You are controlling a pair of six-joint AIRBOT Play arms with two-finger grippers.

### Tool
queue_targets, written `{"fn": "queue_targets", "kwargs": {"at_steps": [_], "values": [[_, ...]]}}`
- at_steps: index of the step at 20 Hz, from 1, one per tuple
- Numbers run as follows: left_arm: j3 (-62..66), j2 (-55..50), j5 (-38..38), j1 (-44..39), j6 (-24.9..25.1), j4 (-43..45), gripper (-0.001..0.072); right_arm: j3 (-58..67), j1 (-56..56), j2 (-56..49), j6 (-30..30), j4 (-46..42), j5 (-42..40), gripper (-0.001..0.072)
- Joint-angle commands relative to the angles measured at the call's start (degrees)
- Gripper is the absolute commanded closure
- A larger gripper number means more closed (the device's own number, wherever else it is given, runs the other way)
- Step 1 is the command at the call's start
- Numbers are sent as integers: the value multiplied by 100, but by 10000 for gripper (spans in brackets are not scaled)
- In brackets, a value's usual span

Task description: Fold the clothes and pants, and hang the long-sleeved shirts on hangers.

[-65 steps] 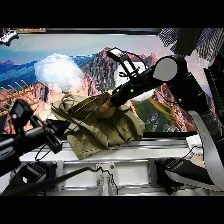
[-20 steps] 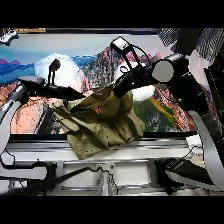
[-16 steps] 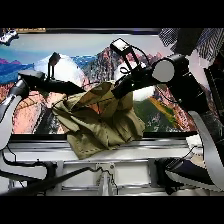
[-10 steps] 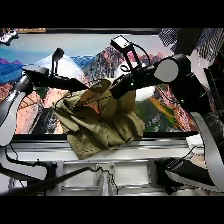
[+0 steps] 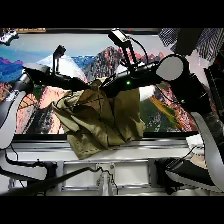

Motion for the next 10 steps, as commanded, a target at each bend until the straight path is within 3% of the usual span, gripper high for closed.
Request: {"fn": "queue_targets", "kwargs": {"at_steps": [1,4,10], "values": [[92,249,181,37,284,0,698,4,7,13,-39,306,208,693],[96,553,170,195,686,0,698,13,7,92,-42,396,208,693],[96,741,-184,330,992,0,698,734,4,122,-48,437,-87,693]]}}
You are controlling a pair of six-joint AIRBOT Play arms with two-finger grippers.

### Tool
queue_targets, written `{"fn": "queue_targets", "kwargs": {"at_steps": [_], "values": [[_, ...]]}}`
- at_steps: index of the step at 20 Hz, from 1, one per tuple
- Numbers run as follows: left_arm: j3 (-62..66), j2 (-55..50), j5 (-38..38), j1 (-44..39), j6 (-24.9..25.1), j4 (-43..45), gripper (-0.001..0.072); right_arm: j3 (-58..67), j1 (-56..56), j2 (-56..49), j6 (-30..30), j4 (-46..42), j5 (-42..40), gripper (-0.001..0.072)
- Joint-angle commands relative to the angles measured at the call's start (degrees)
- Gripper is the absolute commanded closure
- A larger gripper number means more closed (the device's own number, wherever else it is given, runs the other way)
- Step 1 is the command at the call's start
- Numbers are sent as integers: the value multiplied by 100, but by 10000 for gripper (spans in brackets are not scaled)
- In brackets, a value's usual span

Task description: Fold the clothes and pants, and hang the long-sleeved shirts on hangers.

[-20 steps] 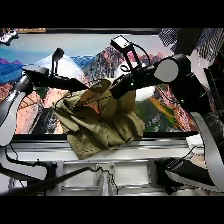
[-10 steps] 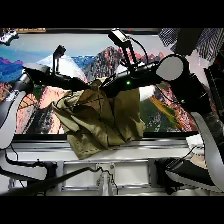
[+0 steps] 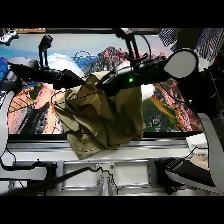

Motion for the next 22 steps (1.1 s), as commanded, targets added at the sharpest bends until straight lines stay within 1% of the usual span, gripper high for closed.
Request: {"fn": "queue_targets", "kwargs": {"at_steps": [1,3,5,9,10,12,13,15,17,18,20,22], "values": [[7,197,-310,48,328,0,698,424,7,9,-9,46,-234,693],[7,455,-769,153,424,0,698,555,7,11,-2,55,-267,693],[7,791,-1482,313,603,2,698,575,7,11,2,120,-264,693],[7,1408,-2975,529,581,2,697,575,7,7,4,216,-267,693],[7,1572,-3410,529,424,2,696,575,7,7,4,234,-264,693],[7,1871,-4212,505,-74,2,696,575,7,7,2,313,-267,693],[7,1991,-4509,490,-463,2,697,575,7,7,4,352,-264,693],[4,2111,-4656,466,-1012,2,696,575,7,7,4,407,-264,693],[-2,2114,-4577,450,-1665,2,696,577,7,11,0,501,-262,693],[-11,2100,-4454,452,-1856,2,697,577,7,20,0,514,-262,693],[-15,2035,-3930,452,-1836,2,697,579,7,44,-7,511,-264,693],[-17,1930,-3322,455,-1631,2,697,586,7,46,-15,507,-267,693]]}}
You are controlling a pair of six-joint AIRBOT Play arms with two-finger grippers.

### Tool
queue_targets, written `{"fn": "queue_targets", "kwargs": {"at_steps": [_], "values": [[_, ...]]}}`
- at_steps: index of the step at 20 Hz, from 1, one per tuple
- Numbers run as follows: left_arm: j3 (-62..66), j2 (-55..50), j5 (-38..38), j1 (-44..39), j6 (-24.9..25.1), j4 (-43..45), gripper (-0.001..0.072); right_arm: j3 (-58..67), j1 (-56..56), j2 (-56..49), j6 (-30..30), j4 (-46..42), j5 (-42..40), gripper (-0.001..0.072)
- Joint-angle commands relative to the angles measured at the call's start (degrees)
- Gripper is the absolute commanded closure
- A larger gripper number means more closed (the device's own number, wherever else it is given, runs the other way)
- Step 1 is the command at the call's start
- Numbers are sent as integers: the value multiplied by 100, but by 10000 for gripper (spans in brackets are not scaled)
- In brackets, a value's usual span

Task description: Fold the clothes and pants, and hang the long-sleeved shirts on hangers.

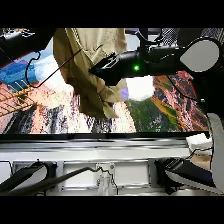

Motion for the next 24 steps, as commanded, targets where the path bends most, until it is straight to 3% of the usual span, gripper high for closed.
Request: {"fn": "queue_targets", "kwargs": {"at_steps": [1,5,8,15,17,24], "values": [[-4,-136,898,-4,-2,7,697,7,4,11,-13,24,-28,693],[-4,-221,1609,-7,769,4,697,4,4,11,-17,22,-76,693],[-2,-225,1635,-4,1167,4,697,4,2,7,-20,-22,-122,693],[-2,-227,1641,-127,1427,4,698,4,4,-13,-20,-212,-763,694],[-2,-264,1611,-175,1663,4,698,2,20,-70,-17,-203,-741,694],[-2,-848,1716,-173,1672,4,697,2,549,-748,-17,-673,-640,693]]}}
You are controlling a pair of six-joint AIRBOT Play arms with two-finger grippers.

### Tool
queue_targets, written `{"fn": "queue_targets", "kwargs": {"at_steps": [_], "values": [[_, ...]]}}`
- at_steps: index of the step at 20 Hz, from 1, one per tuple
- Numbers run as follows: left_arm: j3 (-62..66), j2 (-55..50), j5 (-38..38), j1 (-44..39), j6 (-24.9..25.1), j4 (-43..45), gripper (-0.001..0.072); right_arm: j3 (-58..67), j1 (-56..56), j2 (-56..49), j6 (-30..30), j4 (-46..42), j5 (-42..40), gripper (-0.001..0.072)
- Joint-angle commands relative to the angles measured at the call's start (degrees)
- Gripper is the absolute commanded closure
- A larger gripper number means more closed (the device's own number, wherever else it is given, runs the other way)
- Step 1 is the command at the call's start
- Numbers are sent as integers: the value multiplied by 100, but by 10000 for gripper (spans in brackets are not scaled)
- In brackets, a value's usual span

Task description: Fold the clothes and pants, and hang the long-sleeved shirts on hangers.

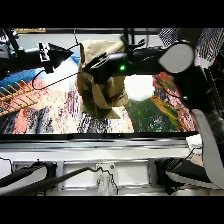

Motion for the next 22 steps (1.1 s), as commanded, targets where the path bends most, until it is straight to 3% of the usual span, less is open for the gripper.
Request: {"fn": "queue_targets", "kwargs": {"at_steps": [1,15,22], "values": [[0,-260,133,-2,46,0,698,2,251,-363,2,-398,-4,693],[0,-428,162,48,48,0,698,2,258,-581,0,-817,-236,693],[4,-592,560,-26,129,0,698,4,262,-575,2,-828,-393,692]]}}
